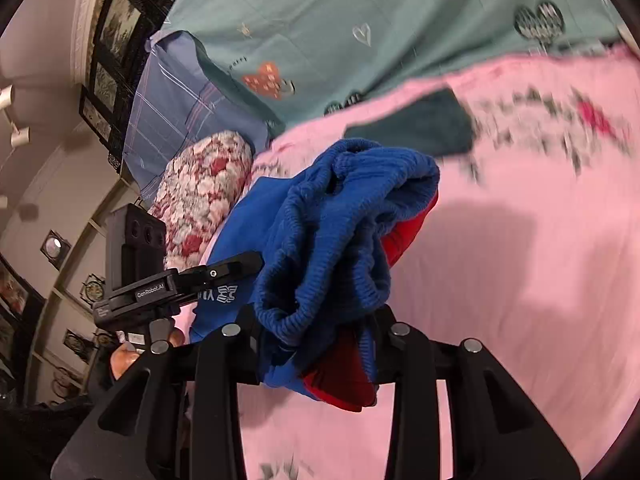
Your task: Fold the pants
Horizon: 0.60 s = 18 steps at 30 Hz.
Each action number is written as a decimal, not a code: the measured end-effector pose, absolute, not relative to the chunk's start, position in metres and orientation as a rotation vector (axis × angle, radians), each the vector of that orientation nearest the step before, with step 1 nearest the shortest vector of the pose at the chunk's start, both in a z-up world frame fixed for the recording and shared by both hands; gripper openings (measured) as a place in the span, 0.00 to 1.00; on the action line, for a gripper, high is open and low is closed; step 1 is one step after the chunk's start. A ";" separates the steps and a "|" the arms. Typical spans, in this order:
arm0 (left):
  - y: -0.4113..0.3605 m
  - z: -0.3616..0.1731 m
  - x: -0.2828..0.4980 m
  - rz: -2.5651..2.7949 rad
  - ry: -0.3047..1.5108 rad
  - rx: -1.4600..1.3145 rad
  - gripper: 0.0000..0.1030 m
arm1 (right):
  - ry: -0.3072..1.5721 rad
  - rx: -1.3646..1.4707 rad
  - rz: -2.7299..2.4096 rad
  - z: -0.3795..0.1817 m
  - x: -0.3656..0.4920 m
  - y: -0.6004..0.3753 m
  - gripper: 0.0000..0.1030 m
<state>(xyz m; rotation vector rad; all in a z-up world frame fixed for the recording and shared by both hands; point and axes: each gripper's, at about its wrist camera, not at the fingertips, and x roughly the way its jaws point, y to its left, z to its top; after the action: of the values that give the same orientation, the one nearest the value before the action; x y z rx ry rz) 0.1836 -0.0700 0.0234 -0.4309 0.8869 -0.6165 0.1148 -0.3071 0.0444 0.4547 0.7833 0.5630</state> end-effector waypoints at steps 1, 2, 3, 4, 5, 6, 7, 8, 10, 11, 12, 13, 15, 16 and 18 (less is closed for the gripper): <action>-0.072 0.037 0.199 -0.611 0.858 -0.413 0.49 | 0.762 0.440 0.558 0.054 0.126 -0.307 0.34; -0.072 0.046 0.211 -0.605 0.839 -0.404 0.49 | 0.740 0.422 0.552 0.068 0.144 -0.304 0.34; -0.074 0.058 0.234 -0.594 0.816 -0.398 0.50 | 0.725 0.407 0.547 0.078 0.160 -0.302 0.34; -0.073 0.062 0.250 -0.587 0.810 -0.397 0.50 | 0.711 0.397 0.542 0.086 0.177 -0.301 0.34; -0.072 0.066 0.270 -0.575 0.802 -0.402 0.51 | 0.695 0.381 0.535 0.094 0.199 -0.299 0.34; -0.070 0.068 0.295 -0.559 0.793 -0.414 0.52 | 0.682 0.378 0.523 0.098 0.223 -0.299 0.35; -0.070 0.067 0.317 -0.543 0.784 -0.414 0.56 | 0.675 0.387 0.511 0.098 0.244 -0.299 0.37; -0.074 0.058 0.349 -0.521 0.787 -0.387 0.71 | 0.665 0.391 0.492 0.094 0.272 -0.301 0.45; -0.082 0.030 0.396 -0.454 0.816 -0.313 0.88 | 0.696 0.361 0.363 0.068 0.326 -0.305 0.66; -0.080 0.007 0.418 -0.383 0.854 -0.270 0.88 | 0.744 0.363 0.293 0.048 0.345 -0.307 0.66; -0.075 -0.017 0.435 -0.320 0.929 -0.232 0.85 | 0.803 0.370 0.219 0.025 0.361 -0.313 0.66; -0.067 -0.035 0.444 -0.264 0.995 -0.216 0.85 | 0.849 0.384 0.157 0.007 0.370 -0.320 0.66; -0.042 -0.049 0.438 -0.271 1.006 -0.315 0.87 | 0.830 0.429 0.139 -0.011 0.359 -0.333 0.66; -0.034 -0.047 0.430 -0.258 0.992 -0.319 0.87 | 0.811 0.419 0.140 -0.012 0.348 -0.336 0.66; -0.020 -0.037 0.405 -0.227 0.958 -0.296 0.88 | 0.780 0.395 0.156 -0.007 0.318 -0.337 0.66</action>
<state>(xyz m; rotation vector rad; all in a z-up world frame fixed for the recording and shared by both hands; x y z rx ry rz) 0.4050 -0.0200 -0.0366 -0.2960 0.9579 -0.2272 0.3182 -0.3368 -0.0068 0.3952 0.7799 0.1558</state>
